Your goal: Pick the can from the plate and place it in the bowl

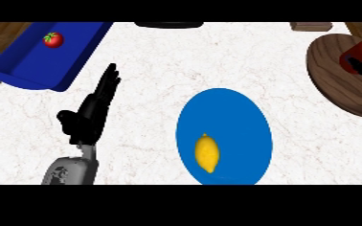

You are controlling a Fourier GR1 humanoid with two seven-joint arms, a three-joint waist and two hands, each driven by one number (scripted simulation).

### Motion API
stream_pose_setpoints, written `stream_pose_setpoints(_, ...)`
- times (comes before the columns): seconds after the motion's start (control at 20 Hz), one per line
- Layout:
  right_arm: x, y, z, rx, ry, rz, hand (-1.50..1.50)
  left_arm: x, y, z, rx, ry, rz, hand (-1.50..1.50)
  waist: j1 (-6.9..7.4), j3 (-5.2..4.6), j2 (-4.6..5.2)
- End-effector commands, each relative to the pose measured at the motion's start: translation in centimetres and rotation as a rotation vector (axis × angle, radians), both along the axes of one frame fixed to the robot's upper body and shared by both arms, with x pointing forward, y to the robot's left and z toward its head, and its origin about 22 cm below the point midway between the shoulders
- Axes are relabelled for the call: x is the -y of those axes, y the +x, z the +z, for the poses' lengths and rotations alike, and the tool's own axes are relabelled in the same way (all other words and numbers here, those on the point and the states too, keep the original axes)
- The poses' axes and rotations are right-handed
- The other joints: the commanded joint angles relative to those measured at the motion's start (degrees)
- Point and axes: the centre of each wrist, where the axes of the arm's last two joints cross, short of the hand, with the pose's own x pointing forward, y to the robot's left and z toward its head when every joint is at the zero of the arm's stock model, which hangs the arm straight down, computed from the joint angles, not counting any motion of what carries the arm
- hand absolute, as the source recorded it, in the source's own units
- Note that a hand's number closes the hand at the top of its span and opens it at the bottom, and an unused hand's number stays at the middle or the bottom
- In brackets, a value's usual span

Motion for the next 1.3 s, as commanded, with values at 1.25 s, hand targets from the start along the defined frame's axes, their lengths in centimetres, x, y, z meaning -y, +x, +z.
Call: stream_pose_setpoints(1.25, 10.0, -7.9, 1.0, 0.320, 0.620, 0.125, -1.50, -1.0, 0.5, 1.3, -0.007, 0.013, 0.038, 0.00, -1.07, -0.01, -0.41)
